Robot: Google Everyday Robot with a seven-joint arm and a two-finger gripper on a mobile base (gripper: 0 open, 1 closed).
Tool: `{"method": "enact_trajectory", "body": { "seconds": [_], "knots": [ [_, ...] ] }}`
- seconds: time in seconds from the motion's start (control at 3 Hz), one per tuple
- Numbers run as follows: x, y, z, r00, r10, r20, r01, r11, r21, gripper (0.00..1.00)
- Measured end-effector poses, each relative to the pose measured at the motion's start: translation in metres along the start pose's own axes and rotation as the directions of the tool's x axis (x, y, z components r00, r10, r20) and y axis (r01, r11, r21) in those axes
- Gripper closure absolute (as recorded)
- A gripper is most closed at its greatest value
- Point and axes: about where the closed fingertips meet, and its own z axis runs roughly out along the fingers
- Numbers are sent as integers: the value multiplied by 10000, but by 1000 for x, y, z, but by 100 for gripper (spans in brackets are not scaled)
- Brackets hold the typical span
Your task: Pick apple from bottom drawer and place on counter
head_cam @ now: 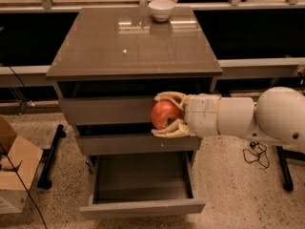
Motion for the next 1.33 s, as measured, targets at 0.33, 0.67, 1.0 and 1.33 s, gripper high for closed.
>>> {"method": "enact_trajectory", "body": {
  "seconds": [0.33,0.67,1.0,1.33],
  "knots": [
    [11,0,8,9994,290,-175,-287,9995,151,100],
    [13,-54,24,9946,-731,-740,728,9973,-67,100],
    [0,-114,46,9807,-1752,-871,1730,9844,-325,100],
    [-8,-165,70,9680,-2292,-1022,2239,9727,-608,100]
  ]
}}
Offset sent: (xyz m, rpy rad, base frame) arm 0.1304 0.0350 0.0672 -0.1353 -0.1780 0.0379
